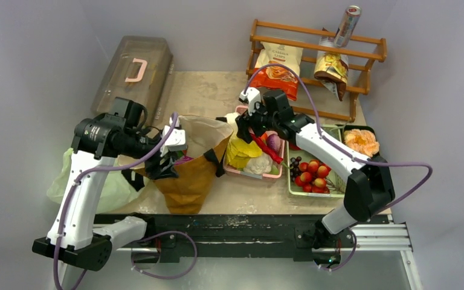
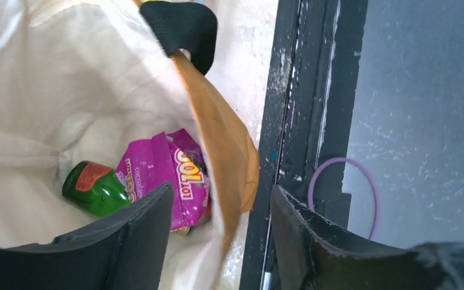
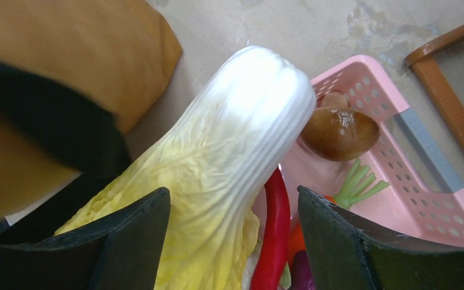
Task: Untie the knot of the grocery bags and take out the mixed food
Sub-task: Move the takeout bag to the center of the board, then pick up the fake candies from the takeout bag.
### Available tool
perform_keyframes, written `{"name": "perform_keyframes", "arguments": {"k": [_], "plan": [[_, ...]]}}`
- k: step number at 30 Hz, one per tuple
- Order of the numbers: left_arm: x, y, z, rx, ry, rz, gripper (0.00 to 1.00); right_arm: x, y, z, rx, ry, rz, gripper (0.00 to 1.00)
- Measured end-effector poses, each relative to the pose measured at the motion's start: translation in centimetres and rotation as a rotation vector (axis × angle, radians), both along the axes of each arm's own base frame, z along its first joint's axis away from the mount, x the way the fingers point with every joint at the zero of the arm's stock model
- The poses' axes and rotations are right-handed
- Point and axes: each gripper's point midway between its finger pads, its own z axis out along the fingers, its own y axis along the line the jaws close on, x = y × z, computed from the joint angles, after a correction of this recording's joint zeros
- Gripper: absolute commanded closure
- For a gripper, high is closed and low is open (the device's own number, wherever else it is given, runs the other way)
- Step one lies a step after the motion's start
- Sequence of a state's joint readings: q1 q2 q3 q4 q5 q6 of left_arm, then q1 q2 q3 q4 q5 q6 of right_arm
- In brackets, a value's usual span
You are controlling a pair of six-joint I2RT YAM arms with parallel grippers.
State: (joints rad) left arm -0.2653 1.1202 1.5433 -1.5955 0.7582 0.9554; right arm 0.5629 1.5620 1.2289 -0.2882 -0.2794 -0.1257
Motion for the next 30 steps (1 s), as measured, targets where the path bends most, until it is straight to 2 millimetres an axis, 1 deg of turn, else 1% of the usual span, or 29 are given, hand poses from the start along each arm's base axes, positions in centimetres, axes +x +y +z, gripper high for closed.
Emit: {"name": "perform_keyframes", "arguments": {"k": [1, 3, 4, 5, 6, 8, 9, 10, 11, 12, 13, 15, 16, 17, 19, 20, 21, 22, 24, 25, 27, 28, 29, 30], "plan": [[-0.1, -0.2, 0.4, -0.011, 0.009, 0.008, 0.33, -0.1, -0.1, 0.5, 0.005, -0.01, 0.002, 0.22], [0.2, -0.5, 1.7, -0.035, 0.003, 0.035, 0.24, -0.4, -0.3, 1.8, 0.017, -0.036, 0.006, 0.2], [0.5, -0.5, 2.9, -0.053, -0.008, 0.065, 0.2, -0.6, -0.4, 2.5, 0.024, -0.051, 0.01, 0.19], [1.0, -0.4, 4.6, -0.082, -0.03, 0.113, 0.17, -0.9, -0.4, 3.4, 0.034, -0.066, 0.015, 0.2], [1.5, -0.2, 5.8, -0.104, -0.053, 0.165, 0.15, -1.1, -0.5, 4.4, 0.045, -0.08, 0.023, 0.2], [3.3, 1.4, 8.4, -0.139, -0.13, 0.329, 0.12, -1.4, -0.3, 6.8, 0.072, -0.119, 0.041, 0.23], [4.2, 2.4, 9.1, -0.139, -0.166, 0.411, 0.11, -1.4, -0.1, 8.0, 0.089, -0.142, 0.051, 0.25], [5.1, 3.5, 9.5, -0.128, -0.189, 0.491, 0.1, -1.5, 0.2, 9.7, 0.114, -0.172, 0.067, 0.27], [5.6, 4.6, 9.6, -0.113, -0.206, 0.564, 0.04, -1.5, 0.7, 11.2, 0.135, -0.201, 0.081, 0.29], [6.1, 5.8, 9.3, -0.092, -0.211, 0.64, 0.02, -1.8, 1.2, 12.7, 0.156, -0.229, 0.102, 0.31], [6.5, 6.6, 8.7, -0.075, -0.205, 0.68, 0.02, -2.0, 1.8, 14.1, 0.174, -0.257, 0.122, 0.33], [7.3, 8.3, 6.2, -0.018, -0.157, 0.767, 0.02, -2.7, 3.3, 16.1, 0.201, -0.298, 0.168, 0.37], [7.5, 9.4, 3.6, 0.033, -0.095, 0.821, 0.02, -3.1, 4.2, 16.9, 0.216, -0.312, 0.2, 0.39], [7.3, 10.3, 1.6, 0.075, -0.049, 0.862, 0.03, -3.4, 5.0, 17.4, 0.225, -0.324, 0.226, 0.4], [7.5, 12.3, -2.1, 0.157, 0.036, 0.961, 0.07, -3.8, 6.8, 17.6, 0.236, -0.332, 0.279, 0.42], [7.4, 13.3, -3.3, 0.192, 0.063, 1.013, 0.09, -3.8, 7.5, 17.2, 0.232, -0.326, 0.293, 0.43], [7.3, 14.3, -4.2, 0.222, 0.078, 1.063, 0.12, -3.7, 8.1, 16.5, 0.225, -0.315, 0.308, 0.45], [7.4, 15.2, -4.6, 0.248, 0.077, 1.116, 0.15, -3.5, 8.7, 15.7, 0.213, -0.303, 0.321, 0.46], [7.5, 15.9, -4.6, 0.259, 0.066, 1.164, 0.2, -3.1, 9.5, 14.0, 0.187, -0.279, 0.345, 0.49], [7.6, 16.0, -4.5, 0.255, 0.062, 1.186, 0.28, -2.9, 9.7, 12.9, 0.166, -0.266, 0.356, 0.5], [7.6, 16.0, -4.4, 0.24, 0.064, 1.209, 0.68, -2.9, 9.9, 10.9, 0.122, -0.24, 0.38, 0.5], [7.6, 15.7, -4.5, 0.223, 0.077, 1.211, 0.86, -3.1, 9.8, 10.2, 0.107, -0.233, 0.391, 0.49], [7.5, 15.2, -4.6, 0.2, 0.092, 1.202, 0.98, -3.3, 9.6, 9.5, 0.09, -0.227, 0.407, 0.48], [7.5, 14.5, -4.6, 0.169, 0.113, 1.183, 1.0, -3.7, 9.5, 9.0, 0.079, -0.225, 0.428, 0.47]]}}
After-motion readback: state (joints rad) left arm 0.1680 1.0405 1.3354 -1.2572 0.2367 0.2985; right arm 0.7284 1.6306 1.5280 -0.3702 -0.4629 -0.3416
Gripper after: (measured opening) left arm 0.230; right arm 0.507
